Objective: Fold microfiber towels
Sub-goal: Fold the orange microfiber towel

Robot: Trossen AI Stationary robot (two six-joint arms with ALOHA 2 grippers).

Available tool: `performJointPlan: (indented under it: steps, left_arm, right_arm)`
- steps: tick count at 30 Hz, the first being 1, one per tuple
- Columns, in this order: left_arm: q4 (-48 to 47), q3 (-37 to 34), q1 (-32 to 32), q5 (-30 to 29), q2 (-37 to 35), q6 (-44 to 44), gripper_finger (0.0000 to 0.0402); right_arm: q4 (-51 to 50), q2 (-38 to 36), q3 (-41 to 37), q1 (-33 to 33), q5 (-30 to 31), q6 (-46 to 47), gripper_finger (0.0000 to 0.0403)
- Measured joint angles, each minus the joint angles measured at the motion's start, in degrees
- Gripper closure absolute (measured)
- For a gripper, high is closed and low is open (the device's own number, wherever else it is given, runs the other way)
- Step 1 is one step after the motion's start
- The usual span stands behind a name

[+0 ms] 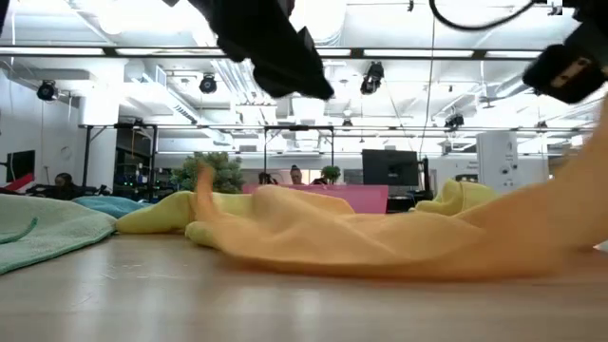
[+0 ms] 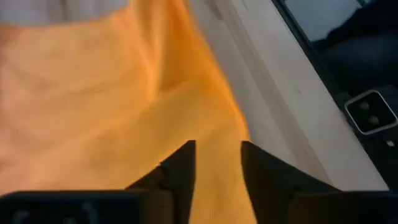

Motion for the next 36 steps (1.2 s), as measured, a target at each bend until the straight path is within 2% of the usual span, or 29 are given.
performJointPlan:
  steps: [5,10,12,16,21,28,36]
  left_arm:
    - [-2.9,0.0,-0.3,0.9,-0.5,1.3,0.0224]
    - [-5.5,0.0,0.4,-2.7,-3.3,1.8,0.0211]
    - [-5.8,0.0,0.9,-4.6,-3.6,1.8,0.0211]
    - [-6.1,0.0,2.1,-6.7,-3.3,1.5,0.0211]
    - [-6.2,-0.7,3.8,-10.0,-1.6,1.4,0.0210]
    - [-1.6,-5.2,6.0,-10.9,-1.6,1.3,0.0210]
    - [9.2,-11.9,7.2,-11.7,-1.6,-1.2,0.0210]
  right_arm:
    - [0.1,-0.6,-0.7,-0.1,-1.0,2.9,0.0345]
    - [0.1,-2.5,-0.5,-0.4,0.2,2.6,0.0290]
    - [0.0,-3.1,-0.5,-0.7,4.5,1.3,0.0271]
    - [-0.7,-2.5,-1.5,-1.5,18.1,-2.0,0.0258]
    - [1.0,0.4,-5.6,-6.1,23.4,-4.1,0.0293]
    - [13.6,6.7,-12.1,-13.5,23.1,-9.3,0.0383]
    - [13.8,14.2,-12.8,-16.5,22.9,-9.7,0.0394]
